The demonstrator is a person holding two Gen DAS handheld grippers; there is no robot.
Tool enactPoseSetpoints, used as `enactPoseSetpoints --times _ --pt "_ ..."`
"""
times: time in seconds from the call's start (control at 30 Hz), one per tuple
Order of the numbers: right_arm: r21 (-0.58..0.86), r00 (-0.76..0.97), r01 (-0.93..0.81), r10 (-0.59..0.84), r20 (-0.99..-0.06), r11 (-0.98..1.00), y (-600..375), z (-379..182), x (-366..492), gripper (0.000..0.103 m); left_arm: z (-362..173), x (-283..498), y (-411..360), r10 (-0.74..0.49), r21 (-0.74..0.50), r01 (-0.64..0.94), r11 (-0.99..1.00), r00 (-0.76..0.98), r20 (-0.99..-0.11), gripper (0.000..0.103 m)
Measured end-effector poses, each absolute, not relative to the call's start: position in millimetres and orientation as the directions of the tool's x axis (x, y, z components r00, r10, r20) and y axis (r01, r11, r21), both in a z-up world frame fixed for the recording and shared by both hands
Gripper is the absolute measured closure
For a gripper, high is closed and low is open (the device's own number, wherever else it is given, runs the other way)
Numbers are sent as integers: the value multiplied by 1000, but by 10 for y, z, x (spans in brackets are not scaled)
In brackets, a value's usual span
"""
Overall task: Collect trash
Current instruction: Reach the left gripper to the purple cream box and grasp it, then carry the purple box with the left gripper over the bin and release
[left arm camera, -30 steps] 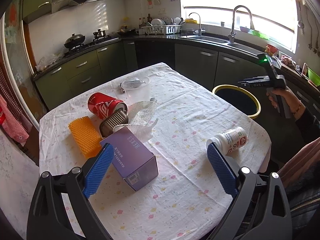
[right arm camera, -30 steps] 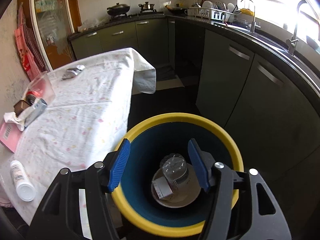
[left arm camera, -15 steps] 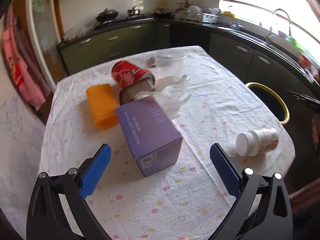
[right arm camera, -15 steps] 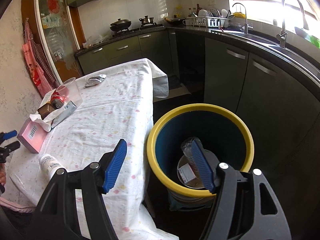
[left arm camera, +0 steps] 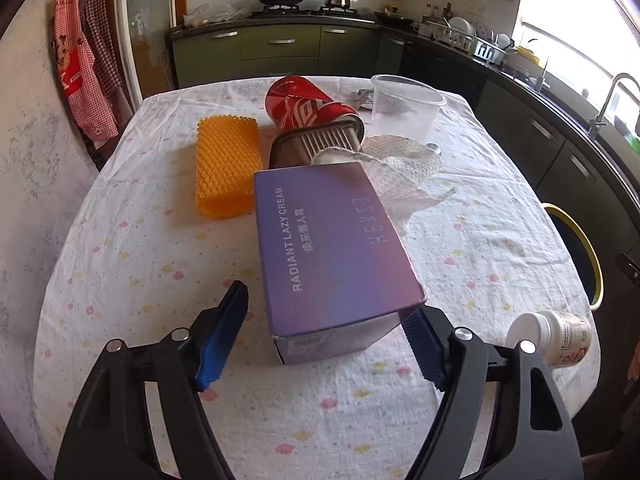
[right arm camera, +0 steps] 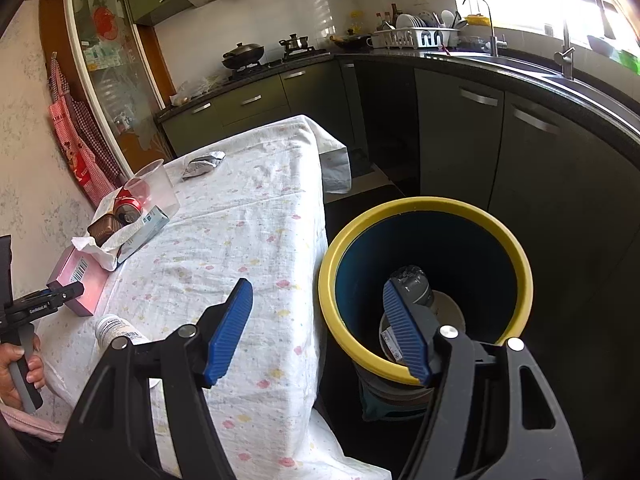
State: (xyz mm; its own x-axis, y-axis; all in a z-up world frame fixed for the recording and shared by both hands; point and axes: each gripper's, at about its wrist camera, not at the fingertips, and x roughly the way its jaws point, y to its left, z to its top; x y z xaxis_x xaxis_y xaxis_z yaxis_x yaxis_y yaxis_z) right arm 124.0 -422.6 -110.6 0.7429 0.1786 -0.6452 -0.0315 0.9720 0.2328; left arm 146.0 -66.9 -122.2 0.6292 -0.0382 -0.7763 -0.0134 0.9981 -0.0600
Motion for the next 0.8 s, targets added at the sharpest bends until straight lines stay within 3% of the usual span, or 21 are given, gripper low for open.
enactPoseSetpoints --times 0.13,0.8 --pt "253 737 -21 186 -649 967 -4258 -1150 1239 38 -1226 1473 -633 -51 -85 -23 996 632 -773 43" --pt "284 745 3 187 -640 959 -4302 -1144 1147 38 -806 915 -422 -71 -31 73 997 652 -755 48"
